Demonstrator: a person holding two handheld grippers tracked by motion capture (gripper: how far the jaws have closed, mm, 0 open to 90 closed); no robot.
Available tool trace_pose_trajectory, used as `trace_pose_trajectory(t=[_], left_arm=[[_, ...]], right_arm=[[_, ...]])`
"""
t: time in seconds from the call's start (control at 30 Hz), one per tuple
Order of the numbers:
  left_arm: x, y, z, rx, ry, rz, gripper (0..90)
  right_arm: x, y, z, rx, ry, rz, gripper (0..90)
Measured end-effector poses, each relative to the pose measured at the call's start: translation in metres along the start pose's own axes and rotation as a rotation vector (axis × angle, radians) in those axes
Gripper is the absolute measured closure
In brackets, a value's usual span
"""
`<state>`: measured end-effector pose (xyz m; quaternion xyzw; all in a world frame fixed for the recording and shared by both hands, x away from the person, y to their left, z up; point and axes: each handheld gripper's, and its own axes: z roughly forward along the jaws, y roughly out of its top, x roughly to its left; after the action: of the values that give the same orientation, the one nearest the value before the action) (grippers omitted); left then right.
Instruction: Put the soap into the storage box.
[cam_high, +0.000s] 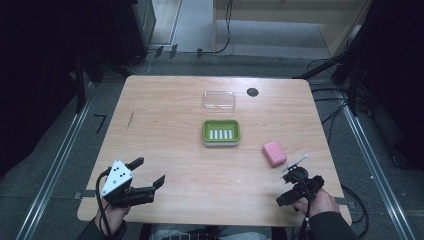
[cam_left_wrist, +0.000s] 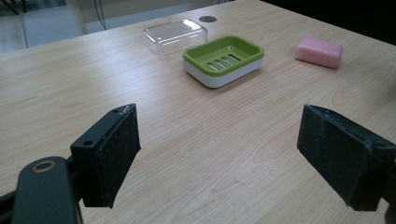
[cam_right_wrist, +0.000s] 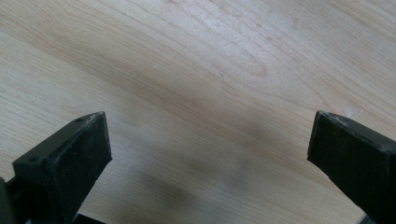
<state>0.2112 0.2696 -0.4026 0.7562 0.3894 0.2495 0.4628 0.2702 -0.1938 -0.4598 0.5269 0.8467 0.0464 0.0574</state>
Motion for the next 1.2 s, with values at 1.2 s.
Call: trace_pose_trajectory(t=[1.2], left_arm=[[0.002,-0.002,0.000,0.027,0.004,0.003,14.0]], right_arm=[[-0.007,0.034,0.004,-0.006,-0.008,-0.007,0.0]])
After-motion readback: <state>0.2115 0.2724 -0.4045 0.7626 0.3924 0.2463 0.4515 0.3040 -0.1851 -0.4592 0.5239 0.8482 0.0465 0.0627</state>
